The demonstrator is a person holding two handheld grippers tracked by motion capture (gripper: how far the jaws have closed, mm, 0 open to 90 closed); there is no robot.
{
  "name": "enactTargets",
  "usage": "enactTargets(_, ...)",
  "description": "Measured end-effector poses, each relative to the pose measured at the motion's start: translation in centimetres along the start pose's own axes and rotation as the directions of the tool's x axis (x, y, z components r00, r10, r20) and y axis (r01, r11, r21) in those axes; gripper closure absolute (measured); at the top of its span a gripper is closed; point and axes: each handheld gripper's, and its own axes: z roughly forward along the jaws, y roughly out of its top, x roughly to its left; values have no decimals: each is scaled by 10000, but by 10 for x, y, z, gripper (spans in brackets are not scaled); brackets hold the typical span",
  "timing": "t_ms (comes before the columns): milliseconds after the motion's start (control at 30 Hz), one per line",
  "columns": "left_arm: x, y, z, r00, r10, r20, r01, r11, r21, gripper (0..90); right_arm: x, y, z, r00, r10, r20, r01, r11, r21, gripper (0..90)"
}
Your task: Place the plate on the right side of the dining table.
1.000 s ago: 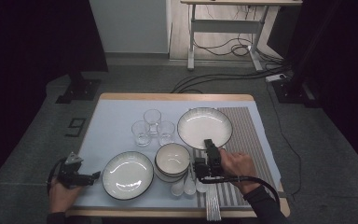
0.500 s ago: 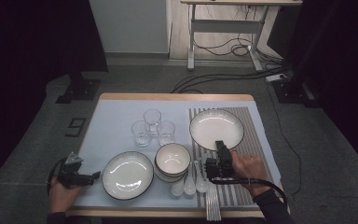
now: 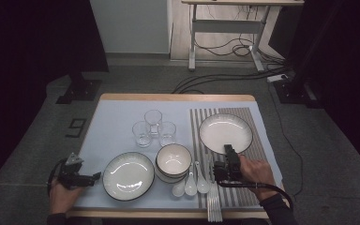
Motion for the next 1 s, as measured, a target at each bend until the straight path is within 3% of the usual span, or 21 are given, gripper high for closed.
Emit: enactTargets(1000, 0, 0, 0, 10000, -35, 8, 35, 10000, -14, 8, 44, -17, 27, 9988, 249, -423, -232, 9989, 403, 763)
